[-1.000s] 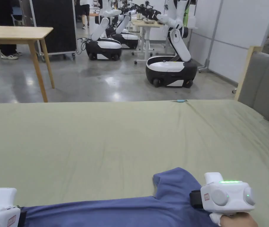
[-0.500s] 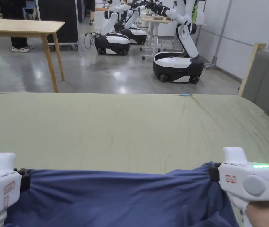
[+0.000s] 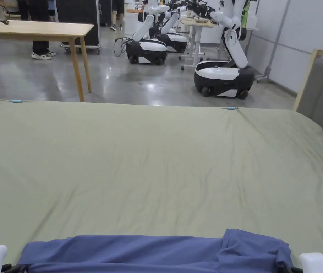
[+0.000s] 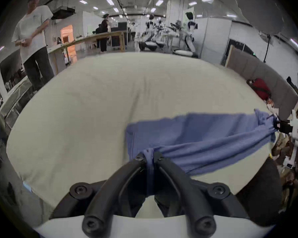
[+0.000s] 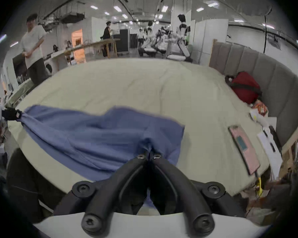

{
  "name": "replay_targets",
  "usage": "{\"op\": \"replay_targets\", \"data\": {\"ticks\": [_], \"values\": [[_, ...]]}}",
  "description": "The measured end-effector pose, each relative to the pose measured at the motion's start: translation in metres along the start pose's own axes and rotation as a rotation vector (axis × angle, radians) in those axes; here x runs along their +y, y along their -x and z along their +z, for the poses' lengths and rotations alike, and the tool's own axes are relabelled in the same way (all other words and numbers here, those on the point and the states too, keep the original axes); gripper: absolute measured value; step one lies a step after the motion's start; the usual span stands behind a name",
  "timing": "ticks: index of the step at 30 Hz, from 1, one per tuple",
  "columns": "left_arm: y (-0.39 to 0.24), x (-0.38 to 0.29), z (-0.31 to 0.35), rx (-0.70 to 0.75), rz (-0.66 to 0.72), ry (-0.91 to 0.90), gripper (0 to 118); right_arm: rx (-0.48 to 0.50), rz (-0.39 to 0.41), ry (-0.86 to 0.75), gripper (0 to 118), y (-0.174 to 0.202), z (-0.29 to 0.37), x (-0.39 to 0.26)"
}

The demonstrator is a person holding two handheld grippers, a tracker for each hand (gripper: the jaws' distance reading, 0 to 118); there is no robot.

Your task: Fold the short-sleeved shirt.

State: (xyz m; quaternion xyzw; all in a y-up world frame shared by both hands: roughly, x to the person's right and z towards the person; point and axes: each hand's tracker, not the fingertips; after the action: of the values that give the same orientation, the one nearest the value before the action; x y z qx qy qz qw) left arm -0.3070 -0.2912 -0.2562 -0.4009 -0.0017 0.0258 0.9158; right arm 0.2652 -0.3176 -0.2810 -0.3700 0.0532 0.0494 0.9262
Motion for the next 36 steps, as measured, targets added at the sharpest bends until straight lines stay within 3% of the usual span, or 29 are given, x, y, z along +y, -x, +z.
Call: {"op": "replay_targets", "data": {"ticks": [2, 3, 4, 5, 6, 7, 9, 12, 14, 15, 16, 17, 18, 19, 20, 23, 25, 29, 30, 32, 33, 36], "values": [[-0.006, -0.001, 0.005, 0.021, -0.012, -0.035, 6, 0.011, -0.021, -0.006, 2, -0.001, 0.005, 0.0], [-0.008, 0.003, 0.01, 0.042, -0.019, -0.058, 21, 0.014, -0.022, -0.026, 5, 0.001, 0.011, 0.004], [-0.012, 0.008, 0.016, 0.08, -0.044, -0.086, 50, 0.011, -0.013, -0.078, 19, 0.002, 0.02, 0.012], [-0.018, 0.012, 0.022, 0.094, -0.088, -0.129, 89, 0.01, 0.001, -0.122, 44, 0.007, 0.029, 0.022], [-0.024, 0.018, 0.028, 0.09, -0.114, -0.179, 118, 0.024, 0.003, -0.154, 84, 0.012, 0.035, 0.032], [-0.035, 0.028, 0.036, 0.052, -0.125, -0.261, 118, 0.047, -0.01, -0.188, 104, 0.02, 0.039, 0.044], [-0.062, 0.046, 0.035, 0.044, -0.15, -0.283, 118, 0.096, -0.034, -0.282, 110, 0.04, 0.046, 0.069], [-0.097, 0.067, 0.017, 0.042, -0.173, -0.373, 118, 0.122, -0.035, -0.355, 111, 0.076, 0.038, 0.099], [-0.111, 0.07, -0.004, 0.143, -0.2, -0.445, 118, 0.092, -0.017, -0.409, 110, 0.1, 0.028, 0.11], [-0.115, 0.073, -0.011, 0.135, -0.192, -0.429, 113, 0.078, -0.008, -0.415, 101, 0.107, 0.024, 0.111], [-0.117, 0.073, -0.016, 0.106, -0.174, -0.414, 101, 0.076, -0.001, -0.414, 78, 0.115, 0.017, 0.112], [-0.118, 0.072, -0.018, 0.091, -0.145, -0.419, 80, 0.061, 0.002, -0.427, 44, 0.12, 0.014, 0.112], [-0.118, 0.073, -0.019, 0.09, -0.138, -0.419, 45, 0.043, 0.01, -0.432, 13, 0.125, 0.012, 0.113], [-0.118, 0.072, -0.02, 0.093, -0.144, -0.417, 23, 0.033, 0.016, -0.434, 12, 0.129, 0.01, 0.112], [-0.116, 0.071, -0.021, 0.094, -0.146, -0.421, 14, 0.054, 0.029, -0.44, 12, 0.128, 0.011, 0.111], [-0.094, 0.067, -0.011, 0.071, -0.145, -0.404, 10, 0.062, 0.062, -0.435, 11, 0.134, 0.016, 0.109], [-0.066, 0.06, 0.003, 0.026, -0.04, -0.396, 8, 0.065, 0.077, -0.436, 11, 0.138, 0.02, 0.106], [0.012, 0.041, 0.01, -0.114, 0.178, -0.265, 11, 0.094, 0.047, -0.428, 11, 0.143, 0.027, 0.096], [0.029, 0.034, 0.009, -0.115, 0.206, -0.256, 35, 0.103, 0.035, -0.423, 11, 0.144, 0.027, 0.093], [0.06, 0.019, -0.002, -0.198, 0.265, -0.166, 109, 0.113, 0.018, -0.408, 11, 0.148, 0.028, 0.088], [0.073, 0.012, -0.006, -0.242, 0.299, -0.135, 118, 0.116, 0.012, -0.401, 11, 0.15, 0.028, 0.086], [0.106, -0.008, -0.028, -0.363, 0.455, -0.044, 118, 0.119, -0.007, -0.387, 11, 0.157, 0.03, 0.081]]}}
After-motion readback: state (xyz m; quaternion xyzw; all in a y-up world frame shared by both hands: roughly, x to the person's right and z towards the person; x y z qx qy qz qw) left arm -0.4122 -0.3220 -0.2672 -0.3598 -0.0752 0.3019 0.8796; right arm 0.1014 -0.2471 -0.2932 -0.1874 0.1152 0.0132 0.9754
